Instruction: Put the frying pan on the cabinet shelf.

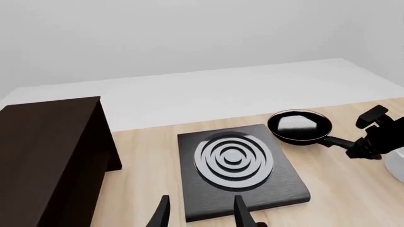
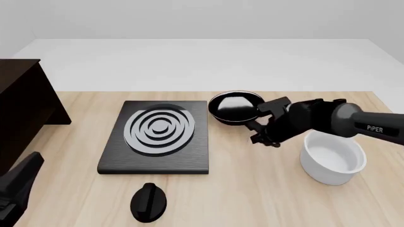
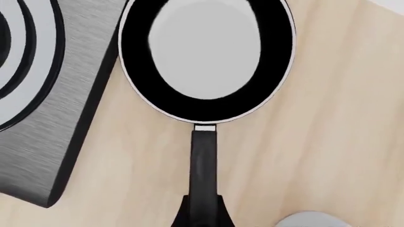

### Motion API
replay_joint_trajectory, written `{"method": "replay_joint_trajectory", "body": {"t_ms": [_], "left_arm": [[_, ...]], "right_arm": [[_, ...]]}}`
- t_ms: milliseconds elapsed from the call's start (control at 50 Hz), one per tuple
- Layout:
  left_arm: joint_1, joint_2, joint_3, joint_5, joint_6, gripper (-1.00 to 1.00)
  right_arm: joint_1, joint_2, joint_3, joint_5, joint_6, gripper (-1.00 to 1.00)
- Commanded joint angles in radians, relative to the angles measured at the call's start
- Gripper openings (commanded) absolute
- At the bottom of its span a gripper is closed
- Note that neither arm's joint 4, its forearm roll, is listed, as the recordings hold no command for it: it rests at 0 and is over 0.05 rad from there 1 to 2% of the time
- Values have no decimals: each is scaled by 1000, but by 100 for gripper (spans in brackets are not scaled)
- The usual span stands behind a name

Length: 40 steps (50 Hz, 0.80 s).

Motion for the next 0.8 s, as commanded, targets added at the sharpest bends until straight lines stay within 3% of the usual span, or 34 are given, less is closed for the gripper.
{"method": "replay_joint_trajectory", "body": {"t_ms": [20,800], "left_arm": [[-4,-2,3,-2,2,100],[-11,-16,-4,9,4,100]], "right_arm": [[-1,-69,-9,-31,-3,-100],[22,-358,-67,6,-9,-100]]}}
